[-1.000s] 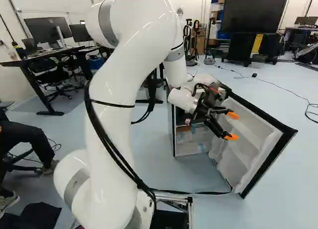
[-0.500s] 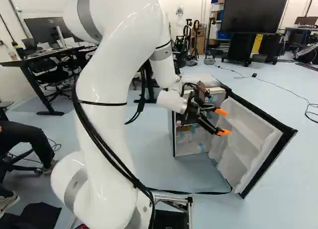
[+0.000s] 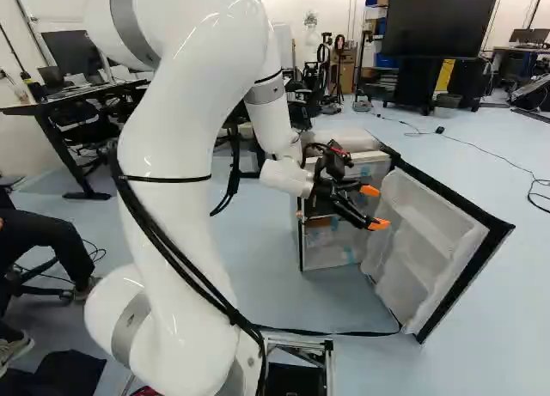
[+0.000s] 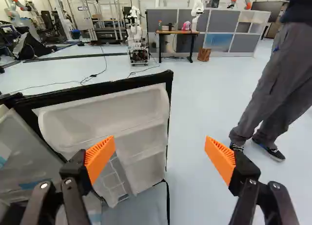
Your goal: Open the fridge door
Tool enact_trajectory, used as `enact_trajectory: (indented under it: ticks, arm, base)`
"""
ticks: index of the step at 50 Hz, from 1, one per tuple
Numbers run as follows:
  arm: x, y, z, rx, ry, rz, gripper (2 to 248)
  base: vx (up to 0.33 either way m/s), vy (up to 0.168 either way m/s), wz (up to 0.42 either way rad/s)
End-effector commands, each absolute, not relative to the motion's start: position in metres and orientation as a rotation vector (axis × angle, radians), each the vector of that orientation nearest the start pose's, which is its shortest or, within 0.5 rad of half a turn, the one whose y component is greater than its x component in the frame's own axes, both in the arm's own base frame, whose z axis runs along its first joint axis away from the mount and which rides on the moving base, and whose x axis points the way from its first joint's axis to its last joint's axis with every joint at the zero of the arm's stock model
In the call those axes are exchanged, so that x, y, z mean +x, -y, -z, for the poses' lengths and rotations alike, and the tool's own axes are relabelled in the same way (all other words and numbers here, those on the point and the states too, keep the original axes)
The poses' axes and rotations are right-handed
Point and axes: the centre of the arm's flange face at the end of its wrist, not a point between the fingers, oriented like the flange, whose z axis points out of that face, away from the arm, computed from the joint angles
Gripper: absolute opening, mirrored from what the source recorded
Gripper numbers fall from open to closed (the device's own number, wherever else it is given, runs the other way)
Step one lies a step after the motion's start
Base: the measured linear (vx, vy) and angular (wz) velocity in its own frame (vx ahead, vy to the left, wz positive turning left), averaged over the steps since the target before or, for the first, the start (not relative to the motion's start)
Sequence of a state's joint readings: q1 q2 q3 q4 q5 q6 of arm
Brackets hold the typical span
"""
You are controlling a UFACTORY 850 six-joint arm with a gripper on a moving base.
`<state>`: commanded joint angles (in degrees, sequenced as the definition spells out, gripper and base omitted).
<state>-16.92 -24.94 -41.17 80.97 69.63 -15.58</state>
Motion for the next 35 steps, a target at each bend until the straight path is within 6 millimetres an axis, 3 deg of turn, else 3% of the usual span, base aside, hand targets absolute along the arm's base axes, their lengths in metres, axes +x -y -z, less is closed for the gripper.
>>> enact_trajectory:
  ticks: [35]
  arm:
    - [0.403, 0.196, -0.335, 1.476, 1.403, -1.14, 247]
  base:
    - [0.0, 0.0, 0.0]
